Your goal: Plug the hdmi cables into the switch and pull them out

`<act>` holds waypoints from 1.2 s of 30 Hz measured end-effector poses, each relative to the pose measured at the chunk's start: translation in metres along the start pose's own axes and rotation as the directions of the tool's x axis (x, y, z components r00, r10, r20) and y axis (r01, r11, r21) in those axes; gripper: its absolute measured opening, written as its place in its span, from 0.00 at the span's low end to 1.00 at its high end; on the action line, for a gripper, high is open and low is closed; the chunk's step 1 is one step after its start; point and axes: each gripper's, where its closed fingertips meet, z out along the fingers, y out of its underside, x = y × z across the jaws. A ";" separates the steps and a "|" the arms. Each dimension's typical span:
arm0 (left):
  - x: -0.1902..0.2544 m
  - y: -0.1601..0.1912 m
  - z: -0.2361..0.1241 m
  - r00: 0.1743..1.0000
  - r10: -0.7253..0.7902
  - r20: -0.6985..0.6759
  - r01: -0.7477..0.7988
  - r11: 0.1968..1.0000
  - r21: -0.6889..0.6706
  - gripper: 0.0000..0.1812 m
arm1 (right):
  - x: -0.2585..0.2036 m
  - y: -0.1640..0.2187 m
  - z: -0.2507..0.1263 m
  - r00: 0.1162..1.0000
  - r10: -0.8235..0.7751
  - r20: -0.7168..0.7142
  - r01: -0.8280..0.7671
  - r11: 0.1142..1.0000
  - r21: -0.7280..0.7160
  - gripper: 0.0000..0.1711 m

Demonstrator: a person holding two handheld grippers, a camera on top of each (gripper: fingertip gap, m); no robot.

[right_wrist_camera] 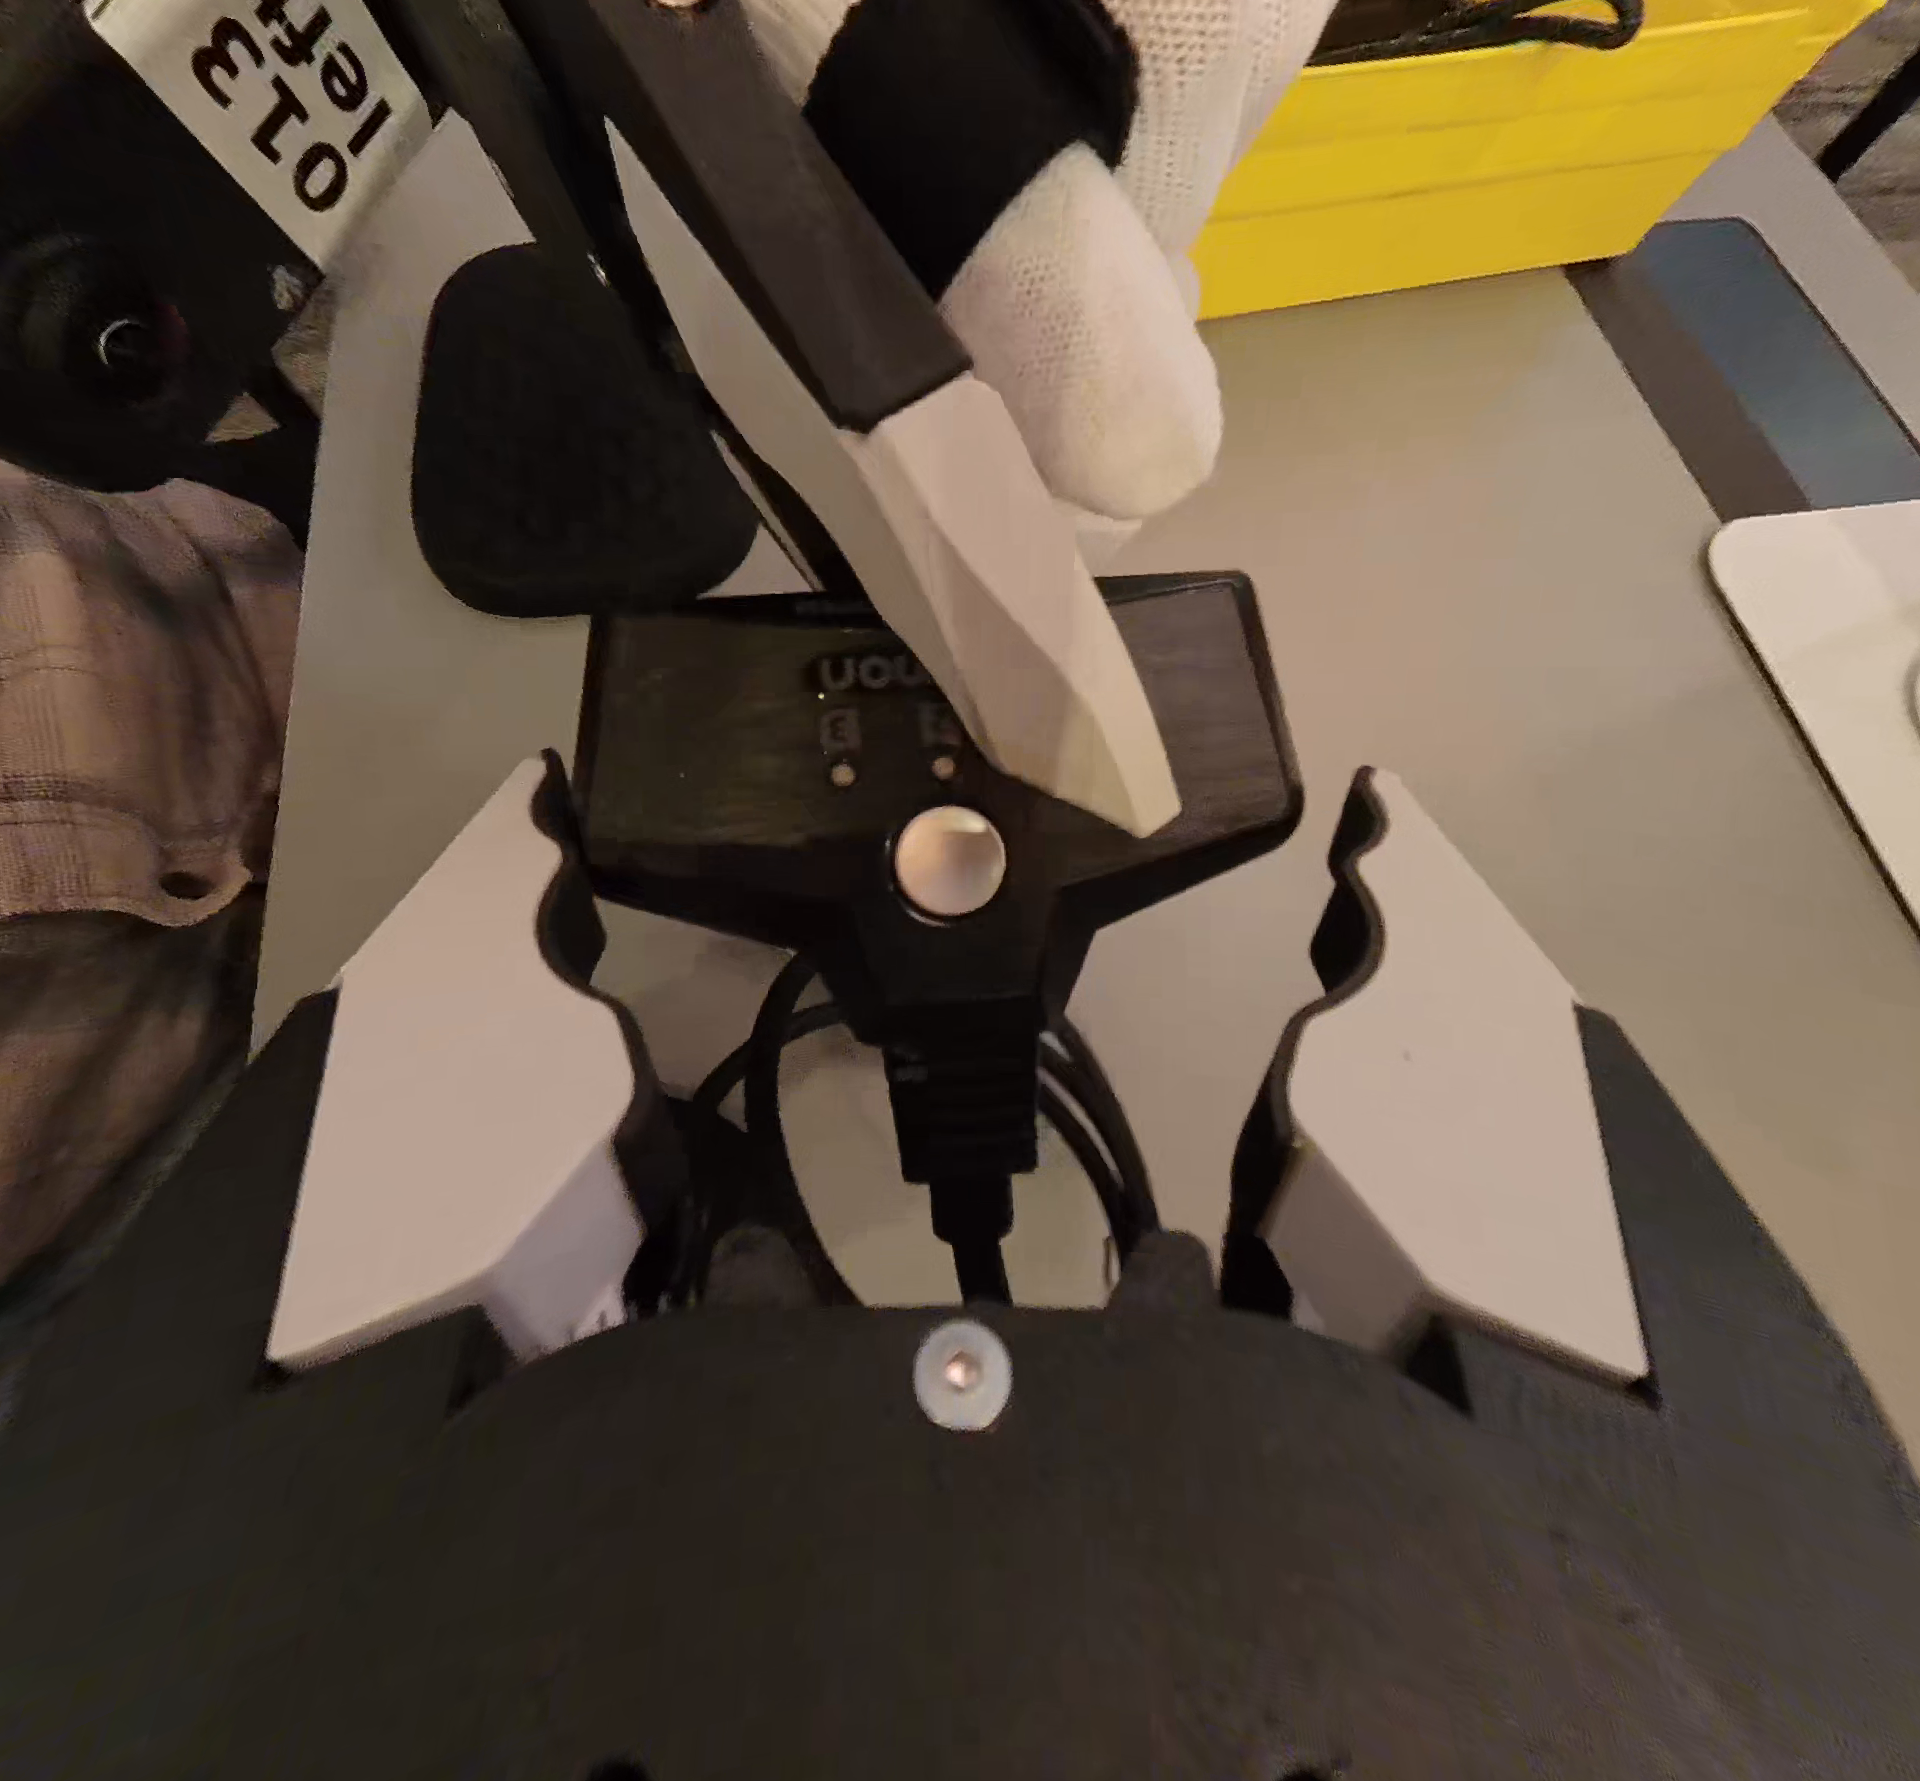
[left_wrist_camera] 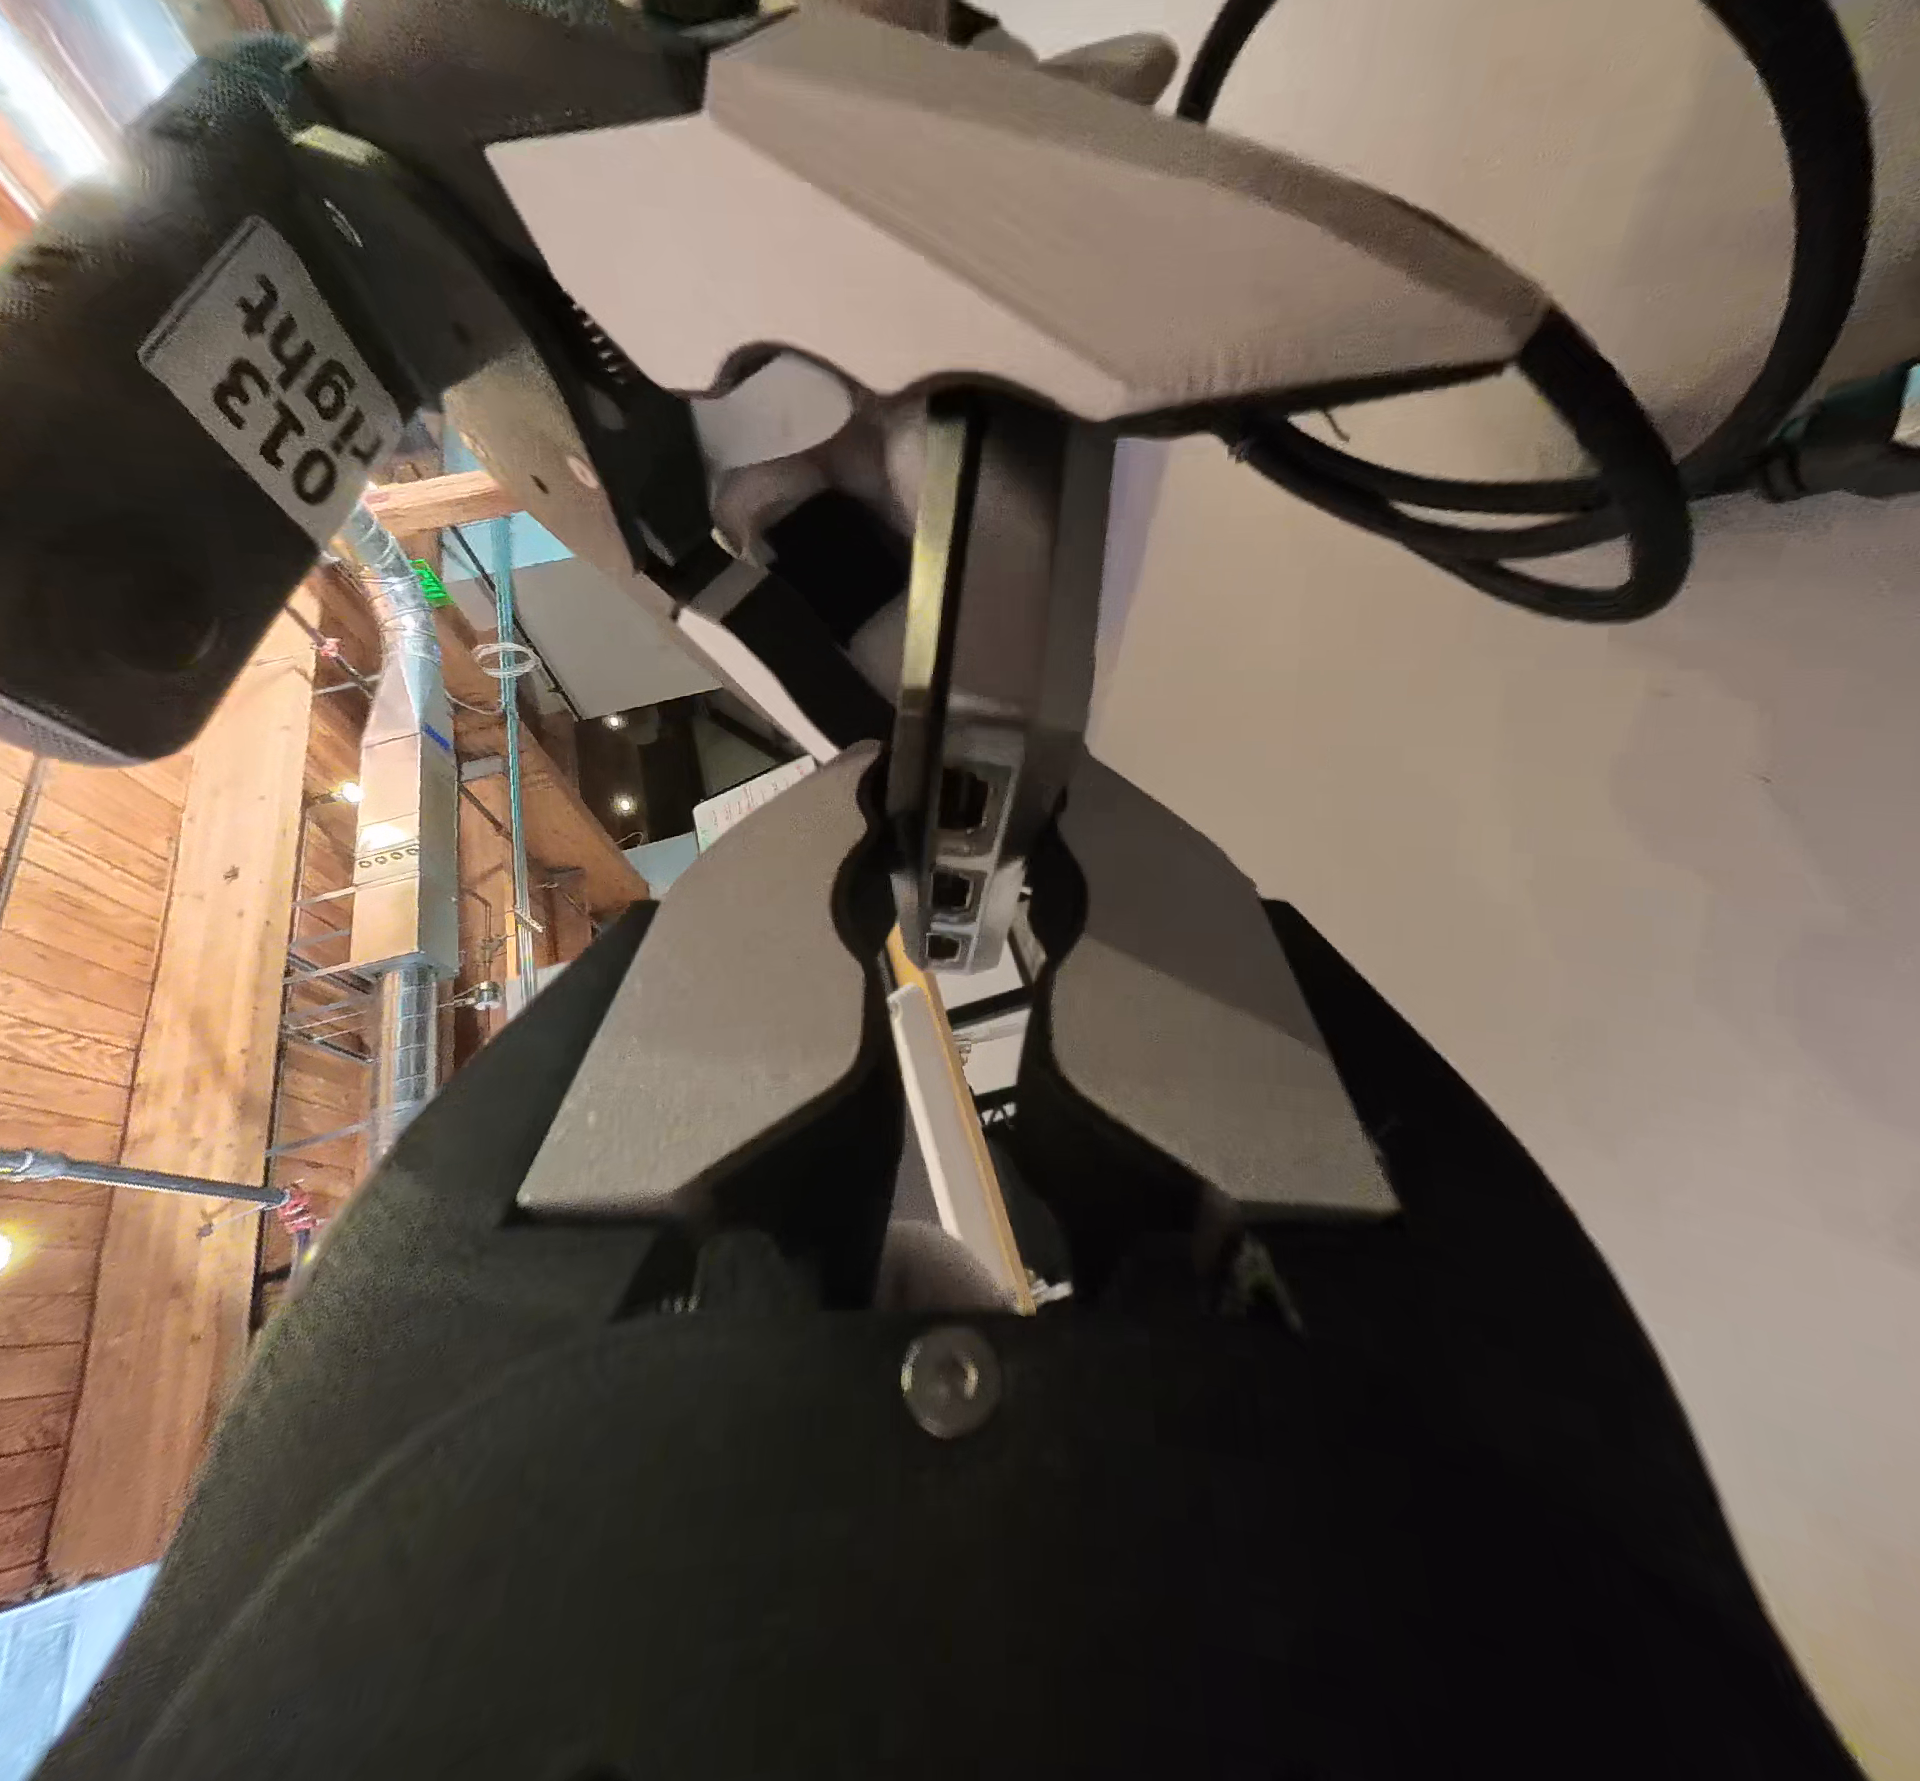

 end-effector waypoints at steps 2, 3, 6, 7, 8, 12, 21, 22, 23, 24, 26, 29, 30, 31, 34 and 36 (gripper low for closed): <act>0.002 -0.001 0.000 1.000 0.027 -0.008 -0.027 1.000 -0.011 0.12 | -0.006 0.003 0.003 0.999 0.000 0.040 0.000 1.000 -0.014 0.76; 0.004 -0.002 -0.001 0.999 0.026 -0.020 -0.026 1.000 -0.008 0.12 | -0.009 0.006 0.005 0.999 0.004 0.051 -0.002 0.999 -0.035 0.77; 0.006 -0.005 -0.001 0.997 0.059 -0.042 -0.060 0.998 -0.023 0.12 | -0.012 0.012 0.007 0.999 -0.004 0.044 0.009 0.994 -0.106 0.81; 0.006 -0.009 -0.001 0.996 0.069 -0.051 -0.070 0.997 -0.015 0.12 | -0.013 0.014 0.008 0.999 -0.016 0.044 0.021 0.992 -0.124 0.83; 0.007 -0.011 0.000 0.994 0.085 -0.063 -0.086 0.996 -0.007 0.12 | -0.015 0.014 0.009 0.999 -0.032 0.044 0.038 0.990 -0.133 0.86; 0.013 -0.015 0.002 0.989 0.099 -0.114 -0.099 0.995 0.010 0.12 | -0.019 0.022 0.014 0.997 -0.056 0.050 0.065 0.976 -0.206 0.88; 0.019 -0.007 0.004 0.981 0.012 -0.191 -0.018 0.999 -0.030 0.12 | -0.021 0.020 0.019 0.991 -0.014 0.135 0.029 0.994 -0.108 0.87; 0.018 -0.007 0.003 0.982 0.000 -0.187 -0.007 0.999 -0.032 0.12 | -0.021 0.017 0.018 0.991 -0.011 0.137 0.023 0.996 -0.086 0.87; 0.015 -0.007 0.003 0.983 -0.015 -0.181 0.010 0.999 -0.031 0.12 | -0.021 0.014 0.017 0.990 -0.004 0.143 0.014 0.998 -0.066 0.87; 0.012 -0.006 0.003 0.986 -0.032 -0.166 0.027 0.999 -0.035 0.12 | -0.021 0.010 0.015 0.989 -0.002 0.146 0.008 0.999 -0.043 0.87; 0.007 -0.005 0.003 0.987 -0.075 -0.143 0.071 0.997 -0.034 0.12 | -0.021 0.002 0.010 0.987 0.019 0.158 -0.023 1.000 0.022 0.87; 0.007 0.001 0.004 0.987 -0.110 -0.121 0.104 0.993 -0.058 0.12 | -0.018 0.000 0.004 0.989 0.015 0.150 -0.024 0.998 0.058 0.80; 0.006 0.001 0.004 0.981 -0.153 -0.118 0.147 0.987 -0.058 0.12 | -0.018 0.000 0.001 0.988 0.026 0.154 -0.036 0.998 0.060 0.78; 0.004 0.002 0.004 0.981 -0.163 -0.106 0.157 0.986 -0.057 0.12 | -0.017 0.000 -0.002 0.988 0.029 0.152 -0.039 0.997 0.062 0.77; 0.006 0.001 0.003 0.985 -0.128 -0.118 0.122 0.991 -0.055 0.12 | -0.017 0.003 -0.001 0.991 0.011 0.133 -0.013 1.000 0.013 0.77; 0.007 -0.002 0.004 0.984 -0.126 -0.125 0.123 0.992 -0.035 0.12 | -0.020 0.006 -0.001 0.989 0.022 0.145 -0.021 1.000 -0.011 0.77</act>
